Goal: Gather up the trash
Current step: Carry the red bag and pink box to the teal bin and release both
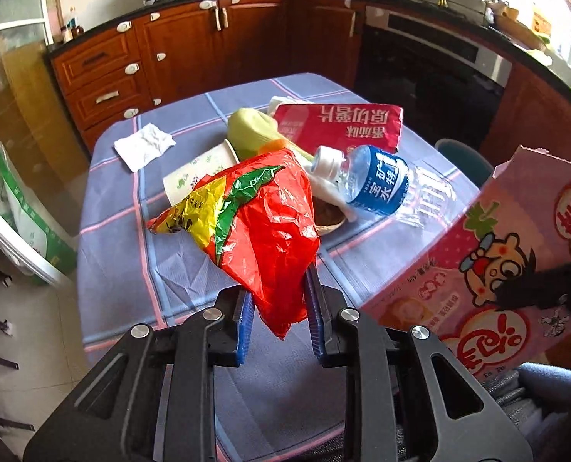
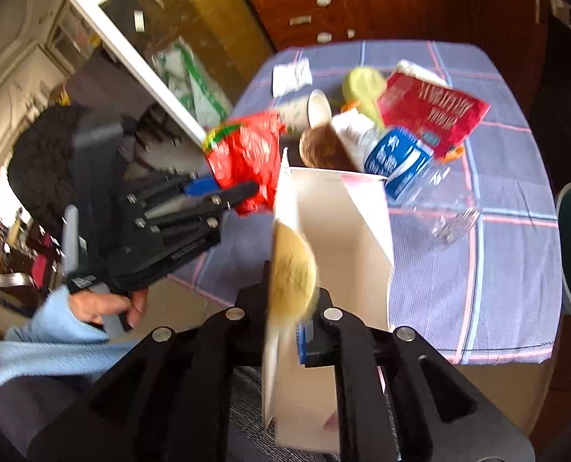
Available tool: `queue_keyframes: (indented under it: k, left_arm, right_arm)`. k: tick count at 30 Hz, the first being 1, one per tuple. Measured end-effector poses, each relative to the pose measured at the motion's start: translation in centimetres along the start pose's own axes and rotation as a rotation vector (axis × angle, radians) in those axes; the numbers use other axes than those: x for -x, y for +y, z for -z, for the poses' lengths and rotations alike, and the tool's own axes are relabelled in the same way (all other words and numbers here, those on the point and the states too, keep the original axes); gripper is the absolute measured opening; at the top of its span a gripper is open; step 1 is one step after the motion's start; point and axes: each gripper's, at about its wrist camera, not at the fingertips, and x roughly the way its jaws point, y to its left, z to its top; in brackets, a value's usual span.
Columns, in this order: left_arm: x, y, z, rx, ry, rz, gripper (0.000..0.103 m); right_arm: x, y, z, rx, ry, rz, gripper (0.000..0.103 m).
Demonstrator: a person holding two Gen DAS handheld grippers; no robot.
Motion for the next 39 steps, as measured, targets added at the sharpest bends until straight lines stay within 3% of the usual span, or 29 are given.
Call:
queue_keyframes:
  k: [5,11,18,23,27,33,39]
  left_arm:
    - [2.5,-0.3,-0.5,-0.011,-0.051,0.016,0.025]
    - [5.6,-3.0,-4.1,-0.092,-0.123,0.080,0.025]
    - [4.6,-11.7,-10.4,-0.245,-0.141,0.222,0.025]
    - [0.6,-21.1,-13.6,-0.373,-0.087,0.324,0.025]
    - [-3.4,-27.7,-15.7,-0.432,-0.024,0.407,0.025]
    - [-11.8,-34.7,-17.8,-0.431,0.129,0.476,0.025]
    - [-21.2,-37.2,-17.6,-0.388,0.300,0.458,0.026]
  right_arm:
    - [3.0,0.2,-0.8,0.003,-0.103,0.000,0.002]
    - [9.3,-2.9,-1.6,-0.055,-0.249,0.076,0.001]
    - [15.7,-11.1,-1.2,-0.204,-0.393,0.289,0.001]
    - [17.2,-19.1,-0.2,-0.343,-0.420,0.440,0.001]
    - [16.9,-25.0,1.1,-0.452,-0.408,0.510,0.001]
    - [13.2,-33.2,2.3,-0.584,-0.304,0.523,0.001]
    - [7.3,-38.9,2.0,-0.668,-0.188,0.492,0.001]
